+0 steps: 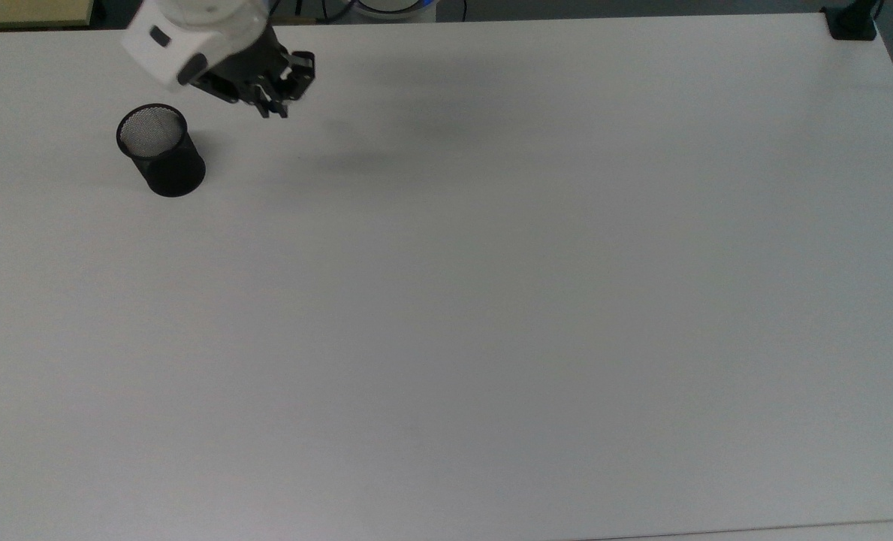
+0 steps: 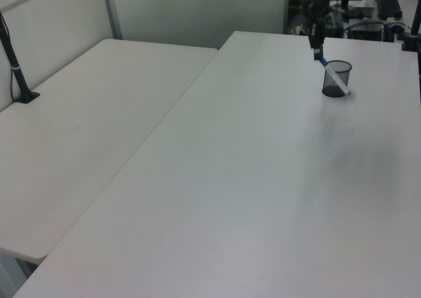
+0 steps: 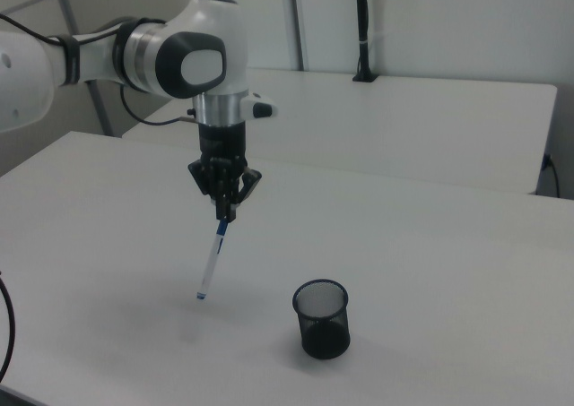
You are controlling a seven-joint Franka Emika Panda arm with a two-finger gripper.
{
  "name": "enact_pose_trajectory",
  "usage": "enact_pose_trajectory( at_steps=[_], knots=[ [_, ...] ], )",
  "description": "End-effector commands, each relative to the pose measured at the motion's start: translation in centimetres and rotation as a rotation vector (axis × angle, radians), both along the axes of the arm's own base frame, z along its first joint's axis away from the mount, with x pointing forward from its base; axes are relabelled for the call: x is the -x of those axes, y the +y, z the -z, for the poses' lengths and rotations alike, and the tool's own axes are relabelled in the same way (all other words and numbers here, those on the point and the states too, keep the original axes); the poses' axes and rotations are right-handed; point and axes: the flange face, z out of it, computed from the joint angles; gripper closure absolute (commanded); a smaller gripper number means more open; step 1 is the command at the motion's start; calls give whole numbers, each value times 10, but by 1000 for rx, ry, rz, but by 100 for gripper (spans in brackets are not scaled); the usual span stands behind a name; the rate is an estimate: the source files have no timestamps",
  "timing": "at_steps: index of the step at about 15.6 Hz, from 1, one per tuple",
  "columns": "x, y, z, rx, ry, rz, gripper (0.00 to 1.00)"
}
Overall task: Remove the marker
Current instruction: 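Carry the marker beside the cup and lower it onto the table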
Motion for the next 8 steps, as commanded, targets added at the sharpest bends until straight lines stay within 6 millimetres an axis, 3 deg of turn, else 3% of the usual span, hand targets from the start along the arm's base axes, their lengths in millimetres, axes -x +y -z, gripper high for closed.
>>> enact_pose_trajectory(
  at_steps=[1,8],
  knots=[
    [-9,35,32,12,46,1,100],
    [-18,58,75,49,53,12,99]
  ],
)
